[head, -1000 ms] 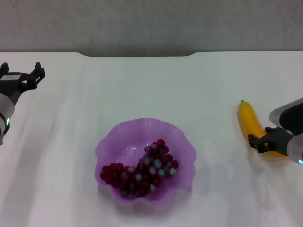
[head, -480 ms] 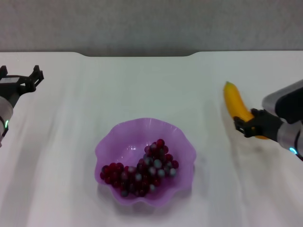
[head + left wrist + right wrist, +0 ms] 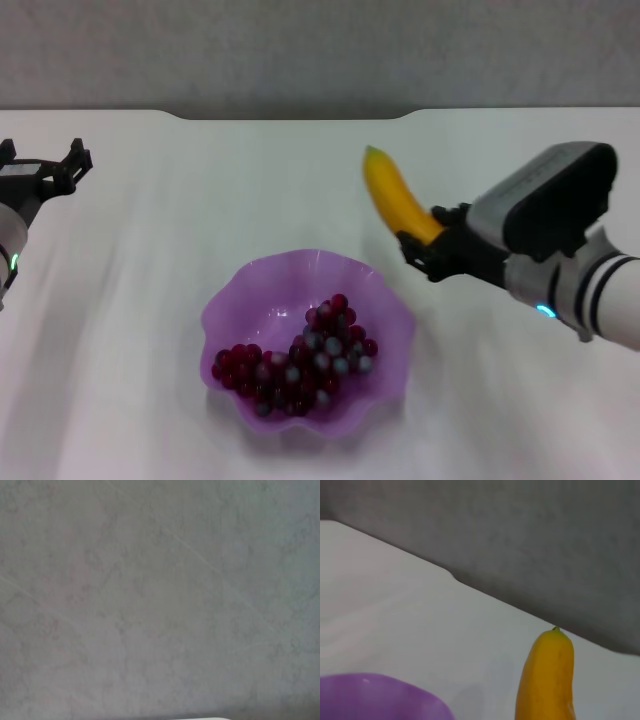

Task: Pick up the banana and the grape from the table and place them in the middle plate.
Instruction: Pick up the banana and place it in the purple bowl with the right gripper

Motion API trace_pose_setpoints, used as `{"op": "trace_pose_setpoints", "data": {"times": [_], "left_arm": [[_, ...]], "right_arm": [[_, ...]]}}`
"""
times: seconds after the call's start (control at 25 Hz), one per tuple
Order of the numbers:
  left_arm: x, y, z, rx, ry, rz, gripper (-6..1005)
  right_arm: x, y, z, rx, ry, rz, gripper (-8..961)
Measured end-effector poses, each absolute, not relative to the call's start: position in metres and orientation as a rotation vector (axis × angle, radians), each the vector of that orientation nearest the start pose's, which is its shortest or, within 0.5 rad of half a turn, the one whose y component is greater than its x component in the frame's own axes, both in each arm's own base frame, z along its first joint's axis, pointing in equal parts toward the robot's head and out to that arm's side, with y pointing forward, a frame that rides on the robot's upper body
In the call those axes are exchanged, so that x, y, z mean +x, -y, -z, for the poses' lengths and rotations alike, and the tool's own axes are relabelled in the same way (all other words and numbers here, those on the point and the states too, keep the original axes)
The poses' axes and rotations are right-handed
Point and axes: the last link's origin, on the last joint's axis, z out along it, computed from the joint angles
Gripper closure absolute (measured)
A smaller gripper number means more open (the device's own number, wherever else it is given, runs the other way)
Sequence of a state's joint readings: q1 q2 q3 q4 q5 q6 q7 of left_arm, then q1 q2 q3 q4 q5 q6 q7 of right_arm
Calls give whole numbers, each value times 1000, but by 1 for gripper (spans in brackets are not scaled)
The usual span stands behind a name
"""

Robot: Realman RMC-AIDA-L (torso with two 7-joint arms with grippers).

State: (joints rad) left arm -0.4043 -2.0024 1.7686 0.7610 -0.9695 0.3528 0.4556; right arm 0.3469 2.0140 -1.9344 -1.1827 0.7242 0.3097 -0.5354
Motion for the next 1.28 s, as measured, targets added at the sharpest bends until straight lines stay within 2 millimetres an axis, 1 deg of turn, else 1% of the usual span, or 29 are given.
{"op": "trace_pose_setpoints", "data": {"times": [0.04,0.08,0.36,0.48,0.64,0.76,0.88,1.28], "left_arm": [[-299,-413,-27,-1530,748,414,106],[-299,-413,-28,-1530,747,414,106],[-299,-413,-29,-1527,746,416,106],[-299,-414,-30,-1523,746,417,106],[-299,-414,-31,-1520,746,418,106],[-299,-414,-31,-1519,745,421,106],[-298,-414,-32,-1518,745,422,106],[-298,-415,-32,-1512,741,426,106]], "right_arm": [[195,-368,67,-2269,-512,-164,418],[195,-368,67,-2269,-512,-164,417],[158,-351,84,-2363,-441,-258,412],[148,-344,87,-2391,-453,-296,410],[146,-333,97,-2442,-487,-300,406],[152,-327,103,-2469,-499,-267,404],[157,-326,105,-2475,-514,-243,402],[158,-327,106,-2474,-510,-240,394]]}}
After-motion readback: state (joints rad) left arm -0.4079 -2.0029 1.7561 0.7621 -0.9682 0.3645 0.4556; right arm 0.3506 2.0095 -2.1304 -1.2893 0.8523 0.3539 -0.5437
